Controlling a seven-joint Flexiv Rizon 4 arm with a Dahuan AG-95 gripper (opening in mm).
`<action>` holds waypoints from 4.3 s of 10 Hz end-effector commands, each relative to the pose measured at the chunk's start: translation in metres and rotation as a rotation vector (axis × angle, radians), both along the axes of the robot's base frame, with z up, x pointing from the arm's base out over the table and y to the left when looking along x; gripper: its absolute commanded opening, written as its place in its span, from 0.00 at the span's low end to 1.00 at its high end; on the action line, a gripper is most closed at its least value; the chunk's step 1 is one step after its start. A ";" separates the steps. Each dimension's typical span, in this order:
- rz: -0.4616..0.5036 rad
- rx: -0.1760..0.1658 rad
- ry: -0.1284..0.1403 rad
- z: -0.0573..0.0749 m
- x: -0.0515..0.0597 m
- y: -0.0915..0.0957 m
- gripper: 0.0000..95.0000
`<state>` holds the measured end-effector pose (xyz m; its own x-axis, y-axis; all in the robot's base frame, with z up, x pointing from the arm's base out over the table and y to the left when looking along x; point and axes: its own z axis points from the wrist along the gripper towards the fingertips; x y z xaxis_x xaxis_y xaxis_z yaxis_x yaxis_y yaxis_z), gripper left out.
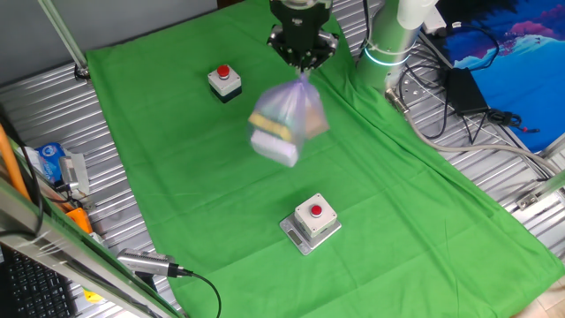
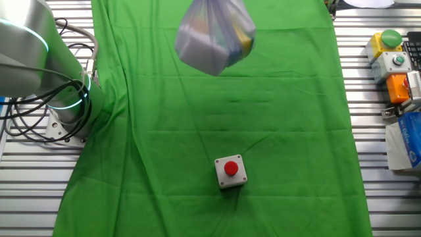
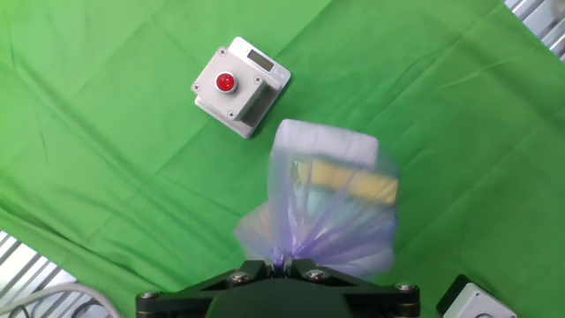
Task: Pick up a bag of things
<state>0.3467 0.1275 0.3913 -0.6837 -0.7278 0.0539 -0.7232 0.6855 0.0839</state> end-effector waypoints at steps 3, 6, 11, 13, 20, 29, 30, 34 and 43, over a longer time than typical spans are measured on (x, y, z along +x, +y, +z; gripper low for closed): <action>0.005 0.002 0.006 0.010 -0.006 0.001 0.00; 0.008 -0.002 0.010 0.013 -0.009 0.003 0.00; 0.003 -0.003 0.012 0.014 -0.010 0.003 0.00; -0.009 -0.016 0.011 0.014 -0.010 0.003 0.00; -0.031 -0.016 0.001 0.014 -0.010 0.003 0.00; -0.052 -0.043 0.005 0.014 -0.011 0.003 0.00; -0.053 -0.043 0.005 0.014 -0.011 0.003 0.00; -0.052 -0.046 0.004 0.014 -0.011 0.003 0.00; -0.045 -0.041 0.004 0.014 -0.011 0.003 0.00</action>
